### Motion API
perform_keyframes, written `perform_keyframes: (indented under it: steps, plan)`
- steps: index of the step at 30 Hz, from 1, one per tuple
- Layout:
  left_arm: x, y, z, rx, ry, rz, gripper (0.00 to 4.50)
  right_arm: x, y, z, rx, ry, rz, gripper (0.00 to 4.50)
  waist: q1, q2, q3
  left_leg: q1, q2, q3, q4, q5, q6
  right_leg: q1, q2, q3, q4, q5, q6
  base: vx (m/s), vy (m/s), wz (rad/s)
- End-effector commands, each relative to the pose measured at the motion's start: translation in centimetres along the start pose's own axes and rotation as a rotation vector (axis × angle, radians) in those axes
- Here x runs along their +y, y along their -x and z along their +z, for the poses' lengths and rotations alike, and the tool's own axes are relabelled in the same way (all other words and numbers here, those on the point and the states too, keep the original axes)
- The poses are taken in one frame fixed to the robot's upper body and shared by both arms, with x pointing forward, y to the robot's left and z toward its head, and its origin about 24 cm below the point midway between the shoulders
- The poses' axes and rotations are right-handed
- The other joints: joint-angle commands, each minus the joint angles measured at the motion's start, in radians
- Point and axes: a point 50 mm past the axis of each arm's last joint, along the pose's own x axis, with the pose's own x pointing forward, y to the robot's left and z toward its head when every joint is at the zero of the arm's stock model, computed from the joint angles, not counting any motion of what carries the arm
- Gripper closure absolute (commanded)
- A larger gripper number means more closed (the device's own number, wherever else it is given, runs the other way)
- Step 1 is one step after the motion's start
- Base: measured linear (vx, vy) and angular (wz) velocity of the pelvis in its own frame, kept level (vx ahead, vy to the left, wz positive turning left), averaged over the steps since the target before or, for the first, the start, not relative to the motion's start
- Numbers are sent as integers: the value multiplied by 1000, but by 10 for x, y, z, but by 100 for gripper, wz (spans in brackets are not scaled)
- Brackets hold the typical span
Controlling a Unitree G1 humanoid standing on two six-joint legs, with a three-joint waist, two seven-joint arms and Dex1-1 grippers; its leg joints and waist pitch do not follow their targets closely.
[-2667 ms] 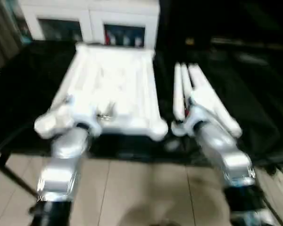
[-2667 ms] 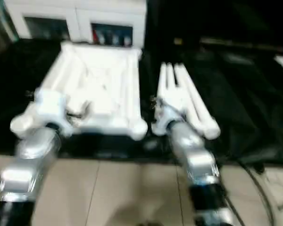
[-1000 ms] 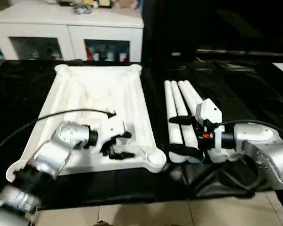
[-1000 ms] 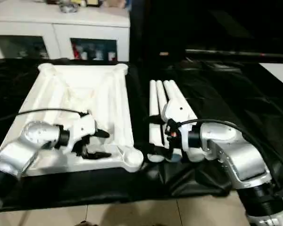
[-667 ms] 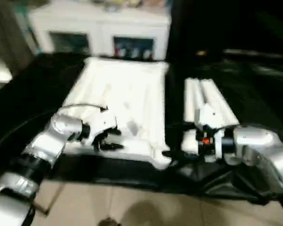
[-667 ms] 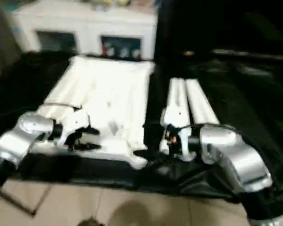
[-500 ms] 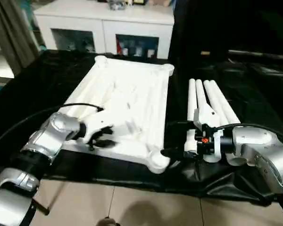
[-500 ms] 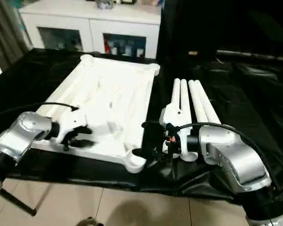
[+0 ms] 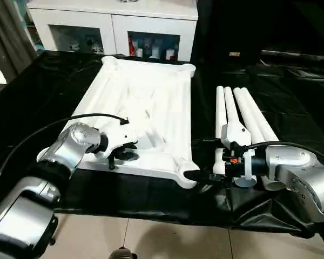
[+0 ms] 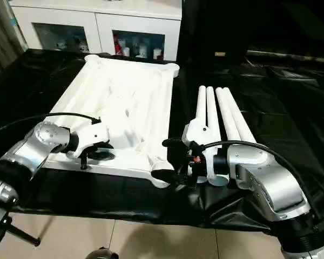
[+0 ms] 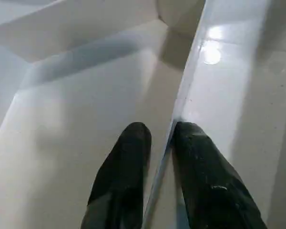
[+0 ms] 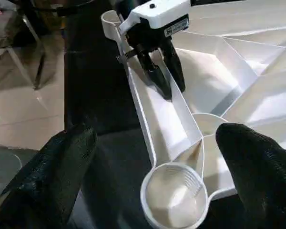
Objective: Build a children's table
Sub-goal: Move to table
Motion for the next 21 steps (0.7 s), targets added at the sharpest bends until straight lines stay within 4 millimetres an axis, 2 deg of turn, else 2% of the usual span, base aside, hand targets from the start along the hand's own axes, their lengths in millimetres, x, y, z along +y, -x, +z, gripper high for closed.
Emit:
perform_keyframes:
  steps: [1,2,6,7,11,12,13,14,15,20,21]
  plan:
    - [4,3,2,-1,46,-2,367,-2,2,3,3,20,-18,0,-5,7,-67,28,37,-14,-71,-183,-25,41,-76,33,-72,55,-226,0,0,0]
    - [5,3,3,-24,112,-6,375,-2,2,3,0,23,-35,0,-10,11,-66,28,38,-14,-72,-192,-30,40,-77,33,-73,38,-229,0,0,0]
    - [7,3,6,-59,181,-2,395,-4,2,2,-6,25,-63,0,-22,7,-67,24,34,-14,-69,-167,-23,44,-74,33,-70,79,-249,0,0,0]
    - [8,3,8,-76,195,13,413,-5,2,2,-8,26,-85,0,-23,18,-68,24,33,-15,-67,-158,-20,44,-74,33,-67,99,-253,0,0,0]
    - [8,2,8,-82,188,58,427,-10,0,1,-12,36,-149,0,-33,7,-68,21,31,-13,-67,-150,-6,49,-73,32,-71,107,-259,0,0,0]
    - [8,1,8,-86,183,68,438,-11,-1,1,-14,35,-157,0,-36,9,-68,21,32,-14,-67,-145,-3,49,-72,32,-70,113,-260,0,0,0]
    - [8,1,4,-62,167,80,446,-12,-1,2,-17,30,-166,0,-40,3,-68,20,32,-13,-66,-143,4,50,-71,32,-71,119,-261,0,0,0]
    - [8,2,0,-37,153,94,446,-13,-1,1,-13,33,-180,0,-41,4,-67,19,32,-14,-67,-143,5,51,-72,32,-70,115,-260,0,0,0]
    - [7,3,-5,-11,143,105,446,-14,-1,1,-9,37,-193,0,-43,2,-66,19,32,-14,-67,-139,9,51,-72,32,-71,105,-256,0,0,0]
    - [9,8,-12,22,151,134,446,-16,-1,0,-6,32,-214,0,-45,5,-64,24,34,-12,-68,-158,5,45,-71,34,-76,55,-247,0,0,0]
    - [7,11,-13,-3,151,118,446,-18,-1,1,-9,41,-239,0,-44,-3,-64,24,36,-11,-69,-154,5,45,-72,34,-76,55,-247,0,0,0]
